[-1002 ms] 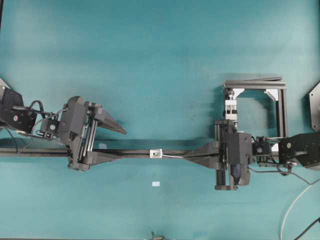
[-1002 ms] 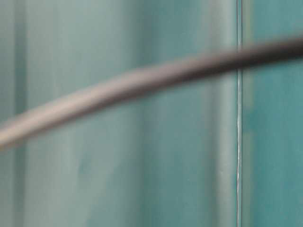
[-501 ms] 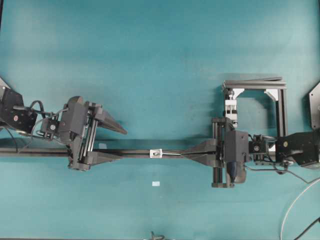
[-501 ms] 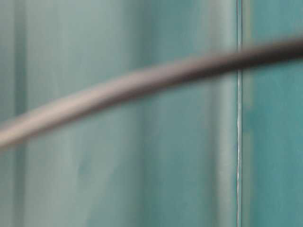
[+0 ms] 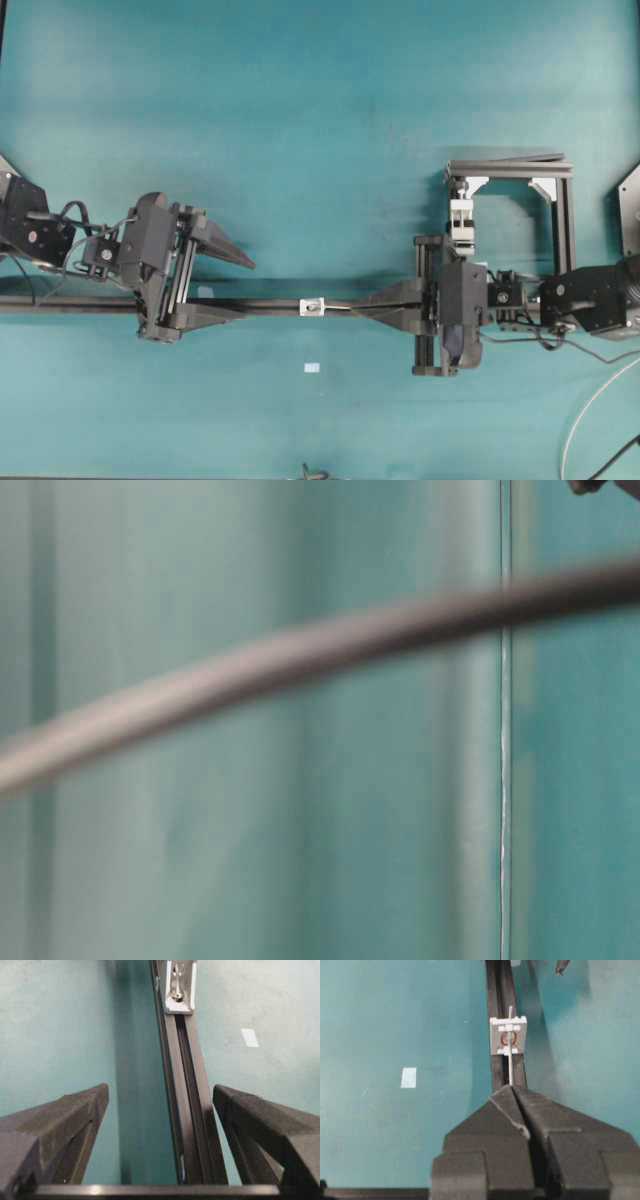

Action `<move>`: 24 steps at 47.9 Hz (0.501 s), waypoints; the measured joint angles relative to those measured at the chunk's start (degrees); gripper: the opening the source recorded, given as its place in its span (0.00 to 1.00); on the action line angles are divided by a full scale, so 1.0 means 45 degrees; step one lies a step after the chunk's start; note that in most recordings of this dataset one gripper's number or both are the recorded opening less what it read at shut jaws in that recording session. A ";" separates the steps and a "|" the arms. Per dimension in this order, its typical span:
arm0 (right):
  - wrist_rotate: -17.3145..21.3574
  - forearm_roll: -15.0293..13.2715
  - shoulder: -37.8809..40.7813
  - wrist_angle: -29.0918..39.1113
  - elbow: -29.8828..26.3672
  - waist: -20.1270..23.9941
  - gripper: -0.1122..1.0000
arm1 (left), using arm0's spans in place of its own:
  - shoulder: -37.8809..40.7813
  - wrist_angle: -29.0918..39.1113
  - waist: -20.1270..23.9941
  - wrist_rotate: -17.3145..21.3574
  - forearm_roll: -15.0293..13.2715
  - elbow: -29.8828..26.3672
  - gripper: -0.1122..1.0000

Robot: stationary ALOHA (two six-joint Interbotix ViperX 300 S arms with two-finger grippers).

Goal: Insert the wire through the hole in the metal fitting marked with a red label.
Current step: 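Push the wire tip through the hole with the right gripper, then move the left gripper to the bracket's far side and grasp the wire tip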

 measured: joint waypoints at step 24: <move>-0.0234 -0.0020 0.0234 0.0000 -0.0332 -0.0117 0.09 | -0.0020 0.0098 0.0000 -0.0039 0.0000 -0.0195 0.71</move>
